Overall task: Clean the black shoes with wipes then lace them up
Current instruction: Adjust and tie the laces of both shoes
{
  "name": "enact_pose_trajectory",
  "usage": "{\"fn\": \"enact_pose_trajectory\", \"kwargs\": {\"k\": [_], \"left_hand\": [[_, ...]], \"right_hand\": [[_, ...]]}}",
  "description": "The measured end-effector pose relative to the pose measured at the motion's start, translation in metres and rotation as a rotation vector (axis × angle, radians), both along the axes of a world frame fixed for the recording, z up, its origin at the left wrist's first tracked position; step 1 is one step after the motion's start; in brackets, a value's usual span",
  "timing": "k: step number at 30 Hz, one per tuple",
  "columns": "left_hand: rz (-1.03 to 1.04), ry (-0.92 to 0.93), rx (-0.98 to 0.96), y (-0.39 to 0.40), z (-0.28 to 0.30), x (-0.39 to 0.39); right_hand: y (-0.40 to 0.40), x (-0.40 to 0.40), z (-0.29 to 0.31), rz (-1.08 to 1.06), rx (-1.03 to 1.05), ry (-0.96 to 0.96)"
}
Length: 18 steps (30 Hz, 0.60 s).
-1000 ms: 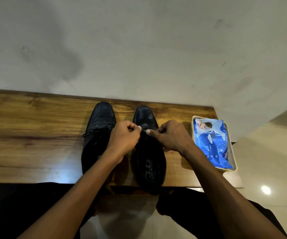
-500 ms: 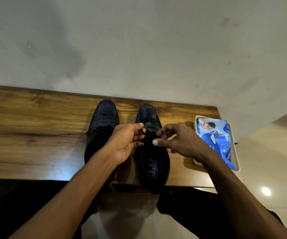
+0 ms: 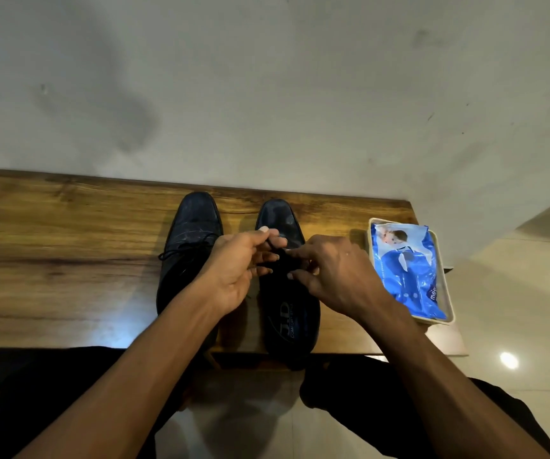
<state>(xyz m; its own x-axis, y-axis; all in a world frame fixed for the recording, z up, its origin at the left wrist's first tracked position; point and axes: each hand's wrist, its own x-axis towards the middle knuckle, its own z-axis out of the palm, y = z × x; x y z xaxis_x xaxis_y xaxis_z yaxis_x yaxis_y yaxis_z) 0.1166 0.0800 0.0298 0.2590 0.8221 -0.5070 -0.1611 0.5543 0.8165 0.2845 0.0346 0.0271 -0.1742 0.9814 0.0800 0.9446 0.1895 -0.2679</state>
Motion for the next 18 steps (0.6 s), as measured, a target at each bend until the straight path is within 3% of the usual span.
{"fn": "enact_pose_trajectory", "kwargs": {"k": [8, 11, 15, 18], "left_hand": [[-0.028, 0.054, 0.349, 0.003, 0.009, -0.002], [0.025, 0.094, 0.369, 0.007, 0.008, -0.005], [0.104, 0.118, 0.346, 0.012, 0.005, -0.008], [0.151, 0.091, 0.320, 0.014, 0.006, -0.008]], "right_hand": [[0.001, 0.008, -0.007, 0.089, 0.093, 0.035], [0.004, 0.012, -0.007, 0.009, -0.009, 0.340], [0.007, 0.016, 0.000, -0.117, -0.401, 0.631], [0.009, 0.015, 0.007, -0.186, -0.445, 0.958]]}}
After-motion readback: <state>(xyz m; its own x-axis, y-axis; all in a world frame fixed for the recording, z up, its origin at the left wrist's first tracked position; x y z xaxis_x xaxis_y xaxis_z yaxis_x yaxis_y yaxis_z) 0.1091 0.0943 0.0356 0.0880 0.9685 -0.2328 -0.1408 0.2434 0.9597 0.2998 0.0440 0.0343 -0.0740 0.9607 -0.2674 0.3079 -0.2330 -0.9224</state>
